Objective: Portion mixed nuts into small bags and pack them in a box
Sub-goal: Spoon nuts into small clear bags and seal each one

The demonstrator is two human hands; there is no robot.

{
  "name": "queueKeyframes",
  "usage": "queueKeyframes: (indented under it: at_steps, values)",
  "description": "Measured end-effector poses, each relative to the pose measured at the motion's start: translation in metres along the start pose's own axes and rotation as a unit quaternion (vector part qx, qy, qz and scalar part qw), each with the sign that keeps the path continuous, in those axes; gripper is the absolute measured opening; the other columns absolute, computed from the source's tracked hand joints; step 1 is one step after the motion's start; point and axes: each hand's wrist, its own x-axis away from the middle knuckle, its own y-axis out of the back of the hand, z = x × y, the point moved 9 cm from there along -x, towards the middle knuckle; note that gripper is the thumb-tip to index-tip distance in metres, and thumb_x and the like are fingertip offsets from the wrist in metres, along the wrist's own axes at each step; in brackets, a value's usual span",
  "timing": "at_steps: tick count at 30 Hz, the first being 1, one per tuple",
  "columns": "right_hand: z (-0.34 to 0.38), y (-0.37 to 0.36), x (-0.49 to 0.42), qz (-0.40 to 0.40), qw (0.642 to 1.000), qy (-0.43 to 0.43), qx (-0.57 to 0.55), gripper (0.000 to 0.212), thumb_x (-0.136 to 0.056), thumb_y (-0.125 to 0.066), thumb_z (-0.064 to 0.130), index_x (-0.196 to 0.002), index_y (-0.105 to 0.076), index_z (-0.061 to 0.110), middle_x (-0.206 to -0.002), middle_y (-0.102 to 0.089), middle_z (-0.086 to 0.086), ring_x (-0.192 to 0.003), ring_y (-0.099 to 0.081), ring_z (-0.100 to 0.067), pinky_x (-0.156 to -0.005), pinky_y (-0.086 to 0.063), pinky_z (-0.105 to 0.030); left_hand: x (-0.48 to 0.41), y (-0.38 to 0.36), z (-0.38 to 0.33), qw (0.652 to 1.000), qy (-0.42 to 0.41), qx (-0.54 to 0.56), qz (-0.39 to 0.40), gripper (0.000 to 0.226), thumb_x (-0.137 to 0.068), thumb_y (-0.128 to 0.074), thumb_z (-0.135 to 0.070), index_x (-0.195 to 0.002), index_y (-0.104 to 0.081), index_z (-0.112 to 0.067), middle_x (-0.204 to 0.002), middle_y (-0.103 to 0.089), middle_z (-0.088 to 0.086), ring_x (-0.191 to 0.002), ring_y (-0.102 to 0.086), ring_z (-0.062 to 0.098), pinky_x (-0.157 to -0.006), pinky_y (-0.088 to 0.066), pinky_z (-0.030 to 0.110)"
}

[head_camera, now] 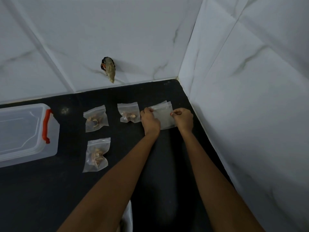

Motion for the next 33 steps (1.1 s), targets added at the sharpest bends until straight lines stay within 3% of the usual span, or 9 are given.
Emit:
queueKeyframes:
  at_steps: [4, 11, 15, 21, 28, 33]
  values:
    - [0.003, 0.006, 0.004, -0.014, 1.000, 0.017, 0.003, 0.017, -0.084, -0.063, 0.012, -0.100, -0.068, 0.008, -0.102, -0.068, -0.007, -0.093, -0.061, -0.018, -0.072, -0.039, -0.022, 0.000, -0.001, 0.000, 1.000, 0.000, -0.004, 0.009, 0.043, -0.083, -0.054, 0.009, -0.123, -0.045, -0.003, -0.133, -0.040, 0.015, -0.118, -0.048, 0.025, -0.099, -0.039, 0.025]
    - [0.009, 0.016, 0.014, 0.025, 0.992, 0.029, -0.118, 0.008, -0.081, -0.063, 0.001, -0.088, -0.067, 0.003, -0.088, -0.065, -0.008, -0.078, -0.056, -0.012, -0.062, -0.040, -0.011, 0.007, 0.004, -0.003, 0.999, 0.011, 0.040, 0.017, 0.045, -0.085, -0.061, -0.005, -0.127, -0.045, -0.002, -0.130, -0.047, 0.016, -0.117, -0.050, 0.026, -0.102, -0.042, 0.035]
    - [0.005, 0.018, 0.034, 0.062, 0.979, -0.016, -0.193, 0.008, -0.084, -0.062, 0.005, -0.087, -0.065, 0.011, -0.089, -0.064, -0.005, -0.080, -0.057, -0.012, -0.063, -0.043, -0.016, 0.029, 0.017, -0.003, 0.991, 0.034, 0.126, 0.041, 0.039, -0.089, -0.059, -0.016, -0.125, -0.050, -0.003, -0.121, -0.057, 0.012, -0.111, -0.054, 0.021, -0.096, -0.046, 0.032]
    - [0.004, 0.019, 0.093, 0.108, 0.955, -0.080, -0.266, 0.007, -0.084, -0.062, 0.009, -0.087, -0.062, 0.016, -0.100, -0.063, -0.005, -0.095, -0.061, -0.017, -0.078, -0.052, -0.029, 0.074, 0.057, 0.005, 0.971, 0.049, 0.219, 0.079, 0.021, -0.088, -0.059, -0.018, -0.108, -0.057, -0.012, -0.109, -0.061, 0.006, -0.099, -0.060, 0.016, -0.086, -0.053, 0.033]
    - [0.010, 0.006, 0.194, 0.148, 0.915, -0.113, -0.359, 0.011, -0.085, -0.059, 0.005, -0.095, -0.060, 0.011, -0.096, -0.064, -0.006, -0.090, -0.064, -0.015, -0.081, -0.054, -0.031, 0.127, 0.121, 0.035, 0.970, 0.041, 0.223, 0.083, 0.011, -0.085, -0.063, -0.019, -0.095, -0.061, -0.018, -0.097, -0.067, 0.003, -0.091, -0.065, 0.014, -0.079, -0.055, 0.031]
    - [0.020, -0.006, 0.248, 0.216, 0.898, -0.098, -0.371, 0.017, -0.085, -0.059, 0.005, -0.101, -0.059, 0.011, -0.099, -0.066, -0.005, -0.094, -0.065, -0.016, -0.084, -0.054, -0.032, 0.160, 0.169, 0.064, 0.976, 0.033, 0.201, 0.076, 0.015, -0.081, -0.067, -0.016, -0.095, -0.060, -0.017, -0.090, -0.066, -0.002, -0.079, -0.064, 0.004, -0.058, -0.051, 0.015]
